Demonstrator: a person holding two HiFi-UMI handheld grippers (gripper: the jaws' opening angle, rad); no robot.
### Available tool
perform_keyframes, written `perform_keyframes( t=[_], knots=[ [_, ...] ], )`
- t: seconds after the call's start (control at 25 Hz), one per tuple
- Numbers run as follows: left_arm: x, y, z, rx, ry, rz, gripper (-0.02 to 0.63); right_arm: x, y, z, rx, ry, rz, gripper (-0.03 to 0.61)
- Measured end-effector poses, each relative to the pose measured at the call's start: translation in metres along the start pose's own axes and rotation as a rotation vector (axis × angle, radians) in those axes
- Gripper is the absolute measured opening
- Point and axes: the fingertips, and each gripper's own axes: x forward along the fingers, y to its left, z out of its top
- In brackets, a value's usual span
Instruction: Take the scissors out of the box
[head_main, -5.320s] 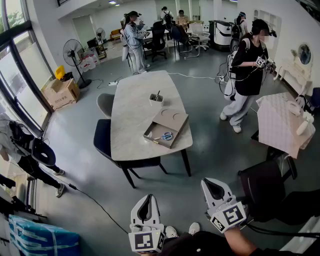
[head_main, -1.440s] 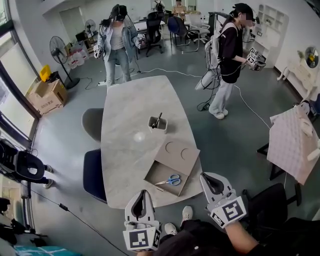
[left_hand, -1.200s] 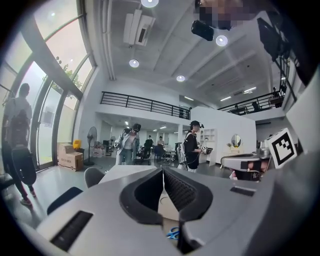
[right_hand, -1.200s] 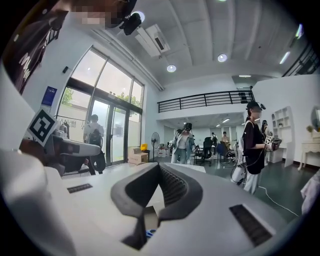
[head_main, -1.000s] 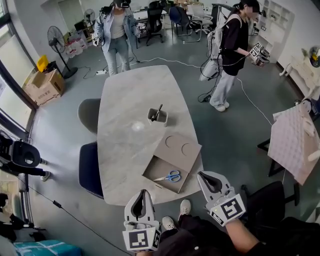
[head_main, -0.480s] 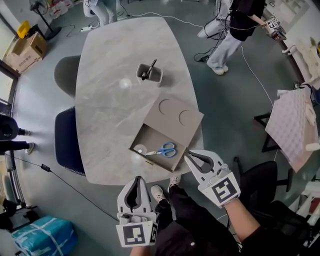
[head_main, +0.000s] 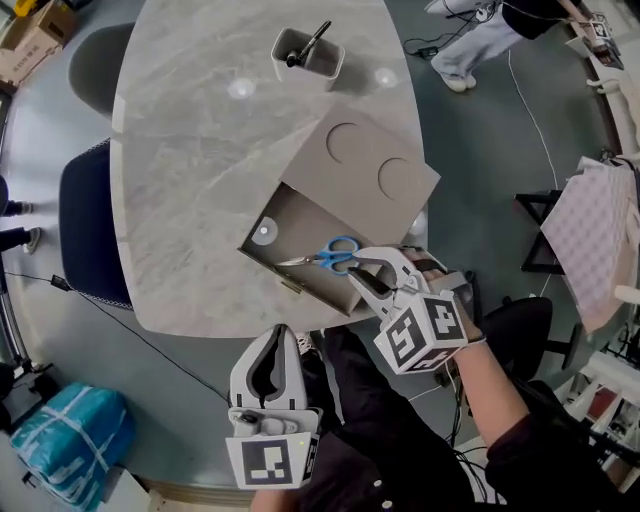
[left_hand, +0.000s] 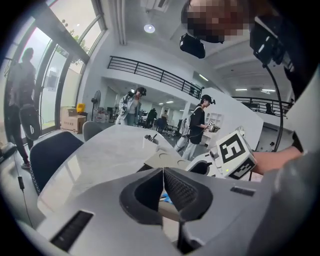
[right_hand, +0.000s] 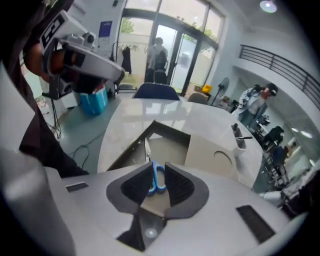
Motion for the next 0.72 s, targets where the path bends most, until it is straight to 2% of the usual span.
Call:
perform_keyframes(
  t=[0.2, 0.28, 0.36, 0.52, 0.72],
  knots=[
    [0.019, 0.000, -0.021, -0.014, 0.016, -0.010, 0.017, 0.038, 0.013, -0.020, -0.152, 0.124, 0.098, 0.070],
    [0.022, -0.001, -0.032, -0.039, 0.057, -0.016, 0.017, 0.046, 0.018, -0.025, -0.186, 0.165, 0.124, 0.083],
    [0.026, -0.003, -0.042, -0.059, 0.093, -0.020, 0.017, 0.052, 0.019, -0.029, -0.225, 0.213, 0.119, 0.086],
    [0.034, -0.001, -0.052, -0.076, 0.104, -0.015, 0.017, 0.064, 0.020, -0.037, -0.305, 0.324, 0.102, 0.089],
    [0.036, 0.001, -0.058, -0.085, 0.115, -0.005, 0.017, 0.074, 0.025, -0.044, -0.338, 0.400, 0.128, 0.126]
  ],
)
